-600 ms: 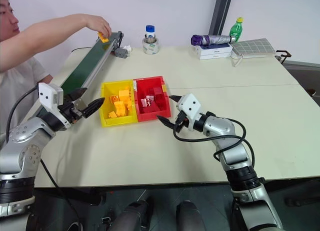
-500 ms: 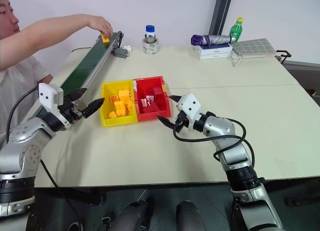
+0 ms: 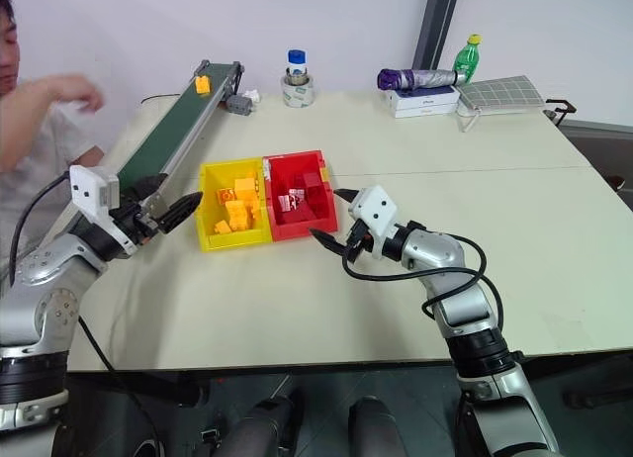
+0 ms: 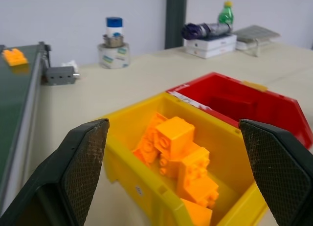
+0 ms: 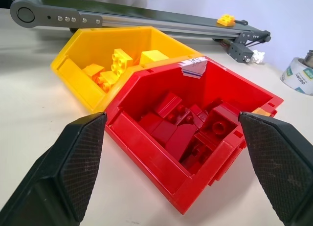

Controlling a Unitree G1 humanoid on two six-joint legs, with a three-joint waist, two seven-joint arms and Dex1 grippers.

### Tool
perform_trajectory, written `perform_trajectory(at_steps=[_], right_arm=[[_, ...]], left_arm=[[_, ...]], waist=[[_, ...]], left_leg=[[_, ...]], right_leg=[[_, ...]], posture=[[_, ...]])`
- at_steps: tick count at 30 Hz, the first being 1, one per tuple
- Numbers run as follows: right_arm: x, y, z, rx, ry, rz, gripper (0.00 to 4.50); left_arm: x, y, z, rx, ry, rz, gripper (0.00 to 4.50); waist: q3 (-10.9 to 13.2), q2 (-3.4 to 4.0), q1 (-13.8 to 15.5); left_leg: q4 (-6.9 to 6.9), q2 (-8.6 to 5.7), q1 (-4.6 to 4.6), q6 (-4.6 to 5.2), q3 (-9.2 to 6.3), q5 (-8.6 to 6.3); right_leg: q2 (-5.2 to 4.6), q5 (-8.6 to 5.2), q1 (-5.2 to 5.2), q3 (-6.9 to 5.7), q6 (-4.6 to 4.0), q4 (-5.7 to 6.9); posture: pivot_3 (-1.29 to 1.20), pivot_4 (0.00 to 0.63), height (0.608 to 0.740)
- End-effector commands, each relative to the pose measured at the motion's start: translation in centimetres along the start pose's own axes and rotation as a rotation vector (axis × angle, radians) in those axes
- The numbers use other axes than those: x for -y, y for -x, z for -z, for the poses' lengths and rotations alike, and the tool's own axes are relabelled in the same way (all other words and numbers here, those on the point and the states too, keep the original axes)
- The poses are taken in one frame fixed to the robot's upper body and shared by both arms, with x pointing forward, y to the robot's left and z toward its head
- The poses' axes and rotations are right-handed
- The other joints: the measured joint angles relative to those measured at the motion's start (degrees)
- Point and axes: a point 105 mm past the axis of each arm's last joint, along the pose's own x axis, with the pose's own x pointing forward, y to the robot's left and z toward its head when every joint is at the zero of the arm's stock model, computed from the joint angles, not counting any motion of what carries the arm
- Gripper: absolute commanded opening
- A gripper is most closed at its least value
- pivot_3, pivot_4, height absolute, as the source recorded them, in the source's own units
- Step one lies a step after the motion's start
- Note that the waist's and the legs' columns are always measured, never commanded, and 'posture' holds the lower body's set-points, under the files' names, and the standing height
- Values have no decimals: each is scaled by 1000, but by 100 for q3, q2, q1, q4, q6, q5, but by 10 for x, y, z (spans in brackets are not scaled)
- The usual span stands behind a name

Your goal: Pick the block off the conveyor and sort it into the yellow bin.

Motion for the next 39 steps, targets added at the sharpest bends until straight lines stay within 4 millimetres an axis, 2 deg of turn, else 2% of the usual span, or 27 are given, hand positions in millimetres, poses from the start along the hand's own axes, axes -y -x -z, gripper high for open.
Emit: perform_trajectory(at_steps=[1, 4, 6, 7, 9, 13, 22, 28, 39], right_arm=[[1, -1, -12, 45, 26, -3, 4500], [1, -2, -12, 47, 24, -3, 4500], [1, -3, -12, 48, 24, -4, 4500], [1, -3, -12, 49, 23, -5, 4500], [1, -4, -12, 50, 22, -7, 4500], [-1, -6, -13, 57, 20, -17, 4500], [-1, -7, -14, 57, 25, -26, 4500], [-1, -6, -13, 56, 23, -21, 4500], [-2, -6, -14, 58, 22, -20, 4500]], left_arm=[[-16, 13, -15, 73, -17, -133, 4472], [-24, 27, -20, 115, -51, -241, 4472], [-29, 38, -22, 127, -136, -324, 4472], [-38, 47, -17, 111, -172, -428, 4472], [-43, 63, -10, 111, -194, -554, 4472], [-38, 76, 3, 111, -130, -656, 4472], [-41, 72, 12, 69, -123, -662, 4472], [-39, 68, 12, 69, -118, -639, 4472], [-48, 62, 9, 63, -126, -621, 4472]], waist=[[0, 0, 1], [0, 0, 0], [0, 0, 3], [0, 0, 10], [0, 0, 7], [0, -1, 30], [0, -2, 17], [0, -2, 10], [0, -2, 14]], left_leg=[[0, 0, 0, 0, 0, 0], [0, 0, -1, 0, 0, 0], [0, 0, -1, 0, 0, 0], [0, 0, -1, 0, 1, 0], [0, 0, -1, 0, 2, 0], [1, 0, -1, 1, 5, 0], [1, 0, 0, 0, 2, -1], [1, 0, -1, 0, 4, -1], [1, 0, 0, 0, 4, 0]], right_leg=[[0, 0, 0, 0, 0, 0], [0, 0, 0, 0, 0, 0], [0, 0, 1, 0, 0, -4], [0, 0, 1, 0, 0, -5], [-2, 0, 3, 1, 0, -5], [-3, 0, 4, 1, 1, -5], [-2, 0, 7, -4, 1, -5], [-2, 0, 5, -4, 1, -6], [-2, 0, 6, -4, 1, -5]], posture=[[0, 150, 740], [0, 150, 740], [0, 150, 740], [0, 150, 740], [0, 150, 740], [0, 150, 740], [0, 150, 740], [0, 150, 740], [0, 150, 740]])
